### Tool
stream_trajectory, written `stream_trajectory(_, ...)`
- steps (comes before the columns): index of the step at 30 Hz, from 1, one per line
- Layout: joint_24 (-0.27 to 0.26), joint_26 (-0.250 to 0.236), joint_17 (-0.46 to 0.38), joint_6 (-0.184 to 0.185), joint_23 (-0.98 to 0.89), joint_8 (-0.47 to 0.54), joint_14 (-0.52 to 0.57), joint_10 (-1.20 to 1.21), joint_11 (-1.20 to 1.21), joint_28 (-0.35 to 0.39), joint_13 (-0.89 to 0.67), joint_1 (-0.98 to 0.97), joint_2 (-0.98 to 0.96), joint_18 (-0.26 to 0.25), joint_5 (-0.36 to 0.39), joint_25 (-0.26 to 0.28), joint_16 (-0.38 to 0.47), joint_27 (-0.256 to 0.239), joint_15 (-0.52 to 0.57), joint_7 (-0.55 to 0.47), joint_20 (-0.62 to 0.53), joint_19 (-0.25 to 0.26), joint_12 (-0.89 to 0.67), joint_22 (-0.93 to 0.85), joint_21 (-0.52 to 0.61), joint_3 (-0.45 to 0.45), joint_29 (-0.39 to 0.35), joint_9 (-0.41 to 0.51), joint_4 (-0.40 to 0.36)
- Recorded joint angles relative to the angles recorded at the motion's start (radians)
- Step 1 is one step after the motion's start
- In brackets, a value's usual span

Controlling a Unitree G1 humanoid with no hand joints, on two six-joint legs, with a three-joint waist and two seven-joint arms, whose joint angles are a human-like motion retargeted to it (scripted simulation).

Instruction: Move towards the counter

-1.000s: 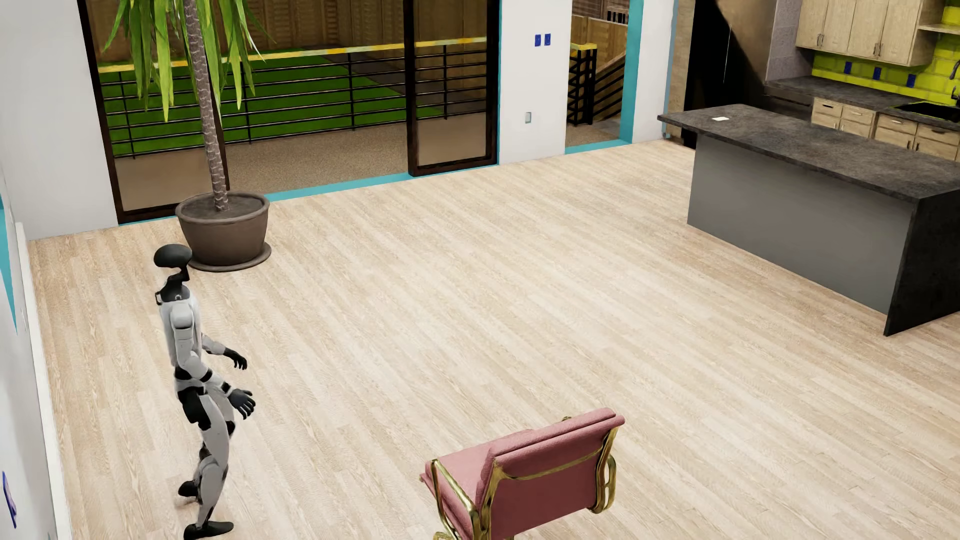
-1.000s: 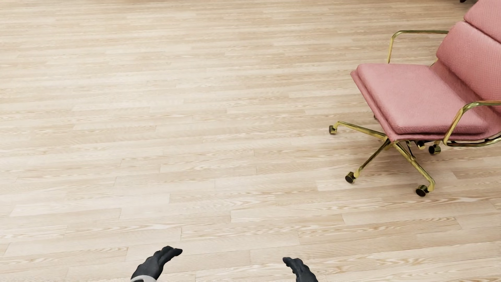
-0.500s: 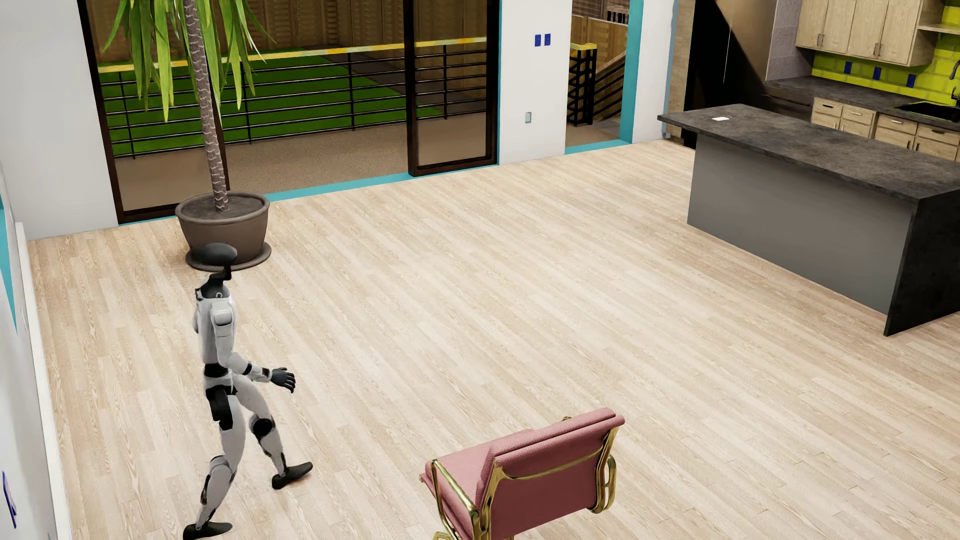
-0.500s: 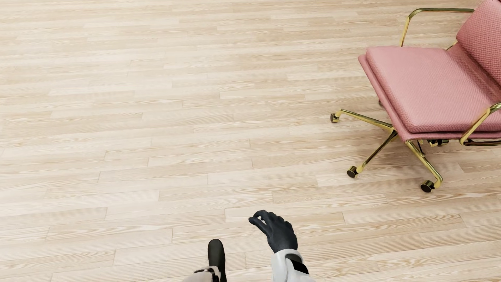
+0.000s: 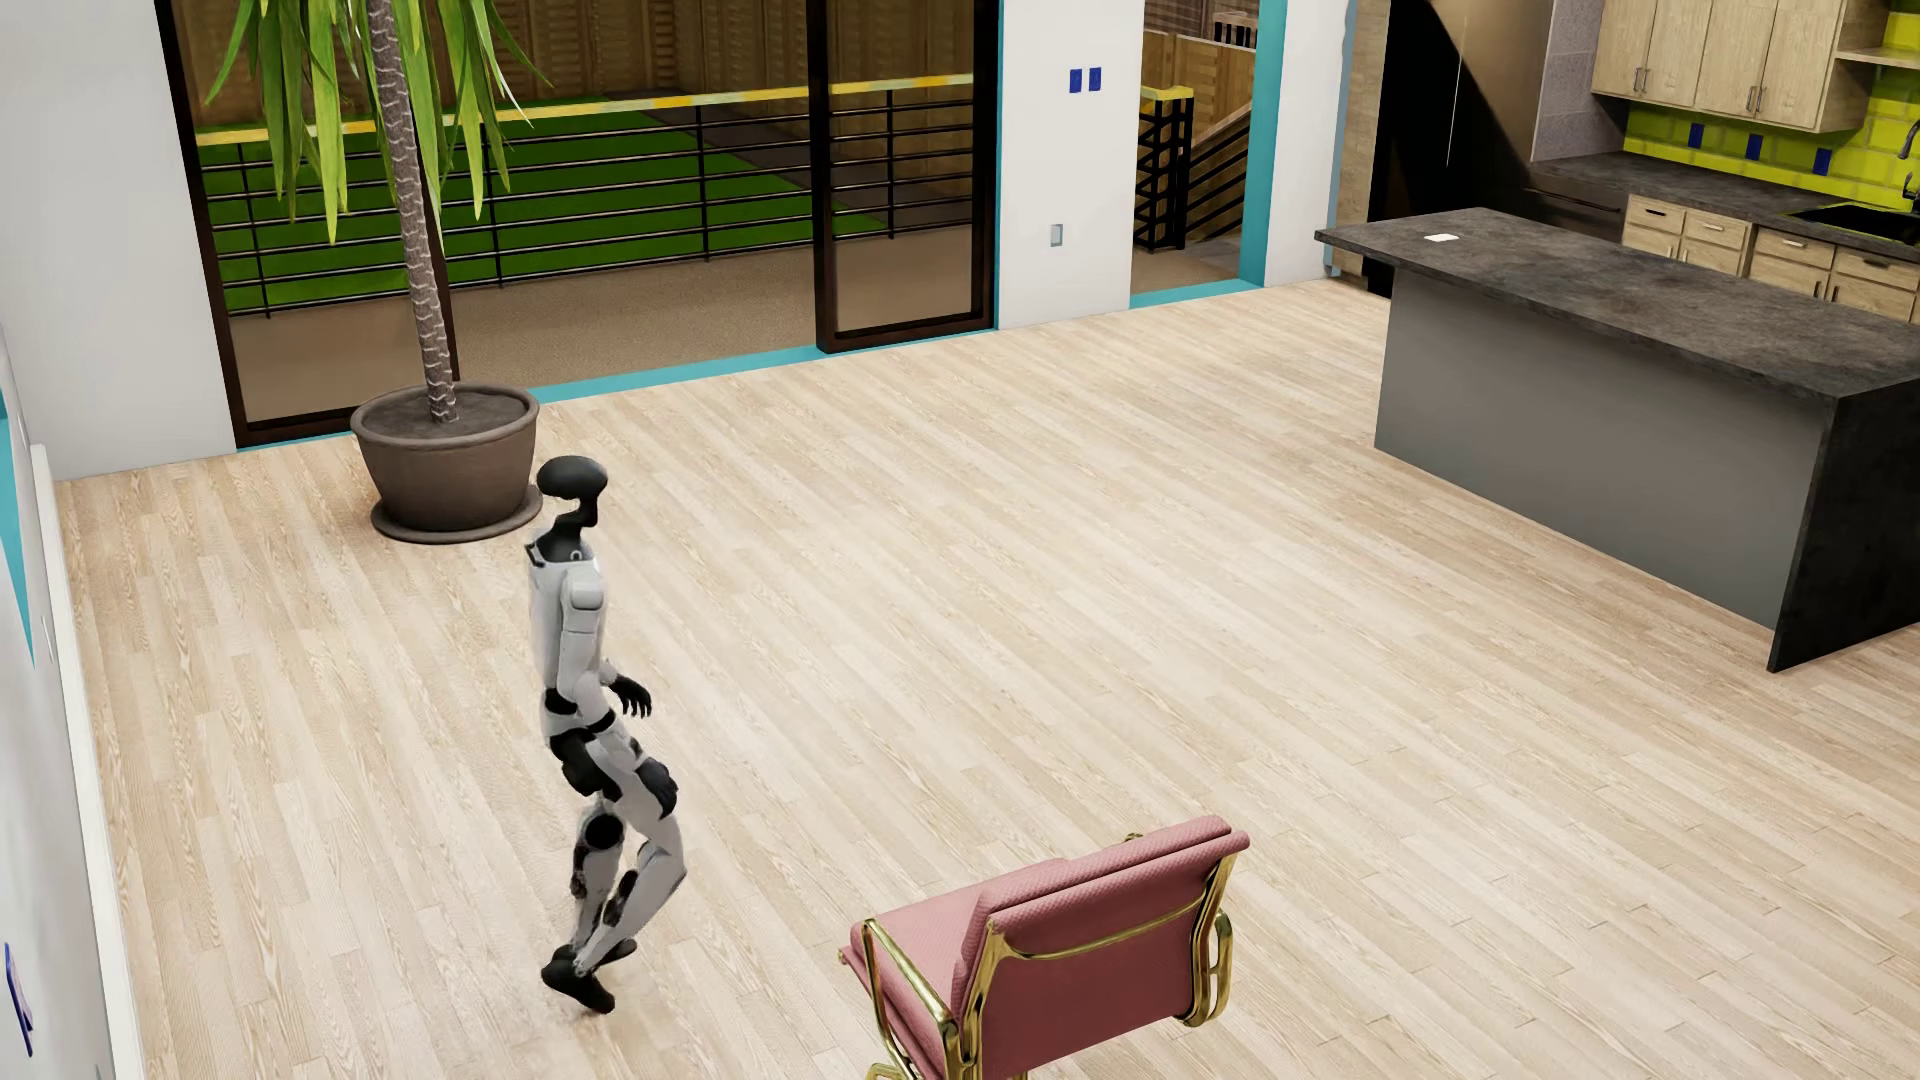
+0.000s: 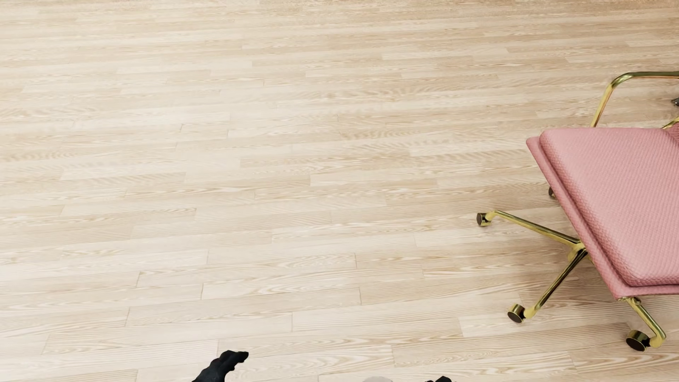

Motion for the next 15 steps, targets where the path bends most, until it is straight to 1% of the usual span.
stream_trajectory(1,-0.005,-0.011,0.009,0.0,-0.028,-0.003,-0.019,-0.007,-0.09,-0.003,0.028,0.039,-0.043,0.002,0.006,0.013,0.003,-0.001,-0.067,-0.007,-0.008,-0.008,-0.003,-0.027,-0.051,-0.011,-0.005,-0.002,-0.005)
stream_trajectory(2,-0.006,-0.024,0.02,0.001,-0.05,-0.017,-0.032,-0.02,-0.218,-0.004,0.051,0.077,-0.076,0.003,0.005,0.015,0.011,0.001,-0.11,-0.014,-0.024,-0.04,-0.008,-0.052,-0.1,-0.024,-0.01,-0.004,-0.009)
stream_trajectory(3,0.003,-0.04,0.03,0.002,-0.066,-0.037,-0.04,-0.041,-0.374,0.002,0.071,0.116,-0.097,0.002,0.001,0.011,0.02,0.004,-0.125,-0.021,-0.04,-0.05,-0.016,-0.07,-0.145,-0.037,-0.017,-0.008,-0.013)
stream_trajectory(4,0.015,-0.051,0.043,0.004,-0.074,-0.064,-0.044,-0.069,-0.55,0.015,0.084,0.156,-0.105,-0.001,-0.005,0.001,0.028,0.008,-0.117,-0.029,-0.058,-0.067,-0.022,-0.084,-0.179,-0.05,-0.026,-0.013,-0.018)
stream_trajectory(5,0.028,-0.053,0.054,0.006,-0.074,-0.1,-0.042,-0.106,-0.734,0.026,0.095,0.198,-0.104,-0.004,-0.009,-0.017,0.037,0.005,-0.082,-0.039,-0.077,-0.082,-0.028,-0.091,-0.199,-0.061,-0.03,-0.02,-0.022)
stream_trajectory(6,0.035,-0.046,0.065,0.01,-0.068,-0.125,-0.037,-0.143,-0.903,0.035,0.1,0.241,-0.096,-0.006,-0.004,-0.042,0.046,0.0,-0.056,-0.051,-0.1,-0.081,-0.037,-0.091,-0.206,-0.072,-0.03,-0.028,-0.026)
stream_trajectory(7,0.038,-0.036,0.065,0.014,-0.058,-0.121,-0.035,-0.161,-1.017,0.041,0.108,0.279,-0.094,-0.01,0.006,-0.069,0.05,-0.009,-0.056,-0.065,-0.121,-0.045,-0.044,-0.082,-0.21,-0.082,-0.023,-0.036,-0.032)
stream_trajectory(8,0.036,-0.025,0.064,0.018,-0.046,-0.101,-0.035,-0.169,-1.048,0.042,0.115,0.314,-0.096,-0.015,0.019,-0.094,0.051,-0.021,-0.055,-0.08,-0.134,-0.043,-0.048,-0.066,-0.211,-0.093,-0.012,-0.044,-0.035)
stream_trajectory(9,0.032,-0.01,0.064,0.024,-0.03,-0.071,-0.032,-0.172,-1.007,0.032,0.121,0.348,-0.1,-0.021,0.04,-0.118,0.053,-0.033,-0.014,-0.098,-0.141,-0.087,-0.048,-0.043,-0.21,-0.104,0.0,-0.052,-0.031)
stream_trajectory(10,0.027,0.01,0.069,0.033,-0.011,-0.063,-0.016,-0.163,-0.947,0.012,0.127,0.388,-0.105,-0.032,0.057,-0.142,0.056,-0.044,0.062,-0.116,-0.141,-0.125,-0.043,-0.016,-0.209,-0.114,0.008,-0.059,-0.019)
stream_trajectory(11,0.022,0.035,0.075,0.046,0.013,-0.068,0.028,-0.133,-0.888,-0.008,0.128,0.413,-0.099,-0.039,0.071,-0.163,0.058,-0.048,0.115,-0.126,-0.131,-0.136,-0.031,0.011,-0.213,-0.121,0.017,-0.065,-0.001)
stream_trajectory(12,0.017,0.066,0.087,0.063,0.042,-0.084,0.094,-0.084,-0.833,-0.019,0.121,0.423,-0.086,-0.061,0.087,-0.177,0.057,-0.043,0.117,-0.127,-0.11,-0.141,-0.008,0.035,-0.225,-0.125,0.026,-0.068,0.024)
stream_trajectory(13,0.012,0.092,0.103,0.082,0.081,-0.098,0.191,0.01,-0.801,-0.024,0.1,0.402,-0.066,-0.117,0.109,-0.185,0.056,-0.037,0.085,-0.131,-0.088,-0.138,0.024,0.048,-0.25,-0.129,0.028,-0.068,0.055)
stream_trajectory(14,0.012,0.104,0.123,0.1,0.113,-0.112,0.297,0.151,-0.792,-0.041,0.077,0.347,-0.036,-0.159,0.131,-0.187,0.061,-0.032,0.051,-0.138,-0.084,-0.16,0.052,0.056,-0.277,-0.131,0.022,-0.064,0.089)
stream_trajectory(15,0.023,0.097,0.137,0.116,0.127,-0.13,0.423,0.322,-0.796,-0.077,0.072,0.264,0.0,-0.221,0.149,-0.187,0.077,-0.043,0.021,-0.136,-0.109,-0.169,0.07,0.056,-0.294,-0.133,0.005,-0.058,0.133)
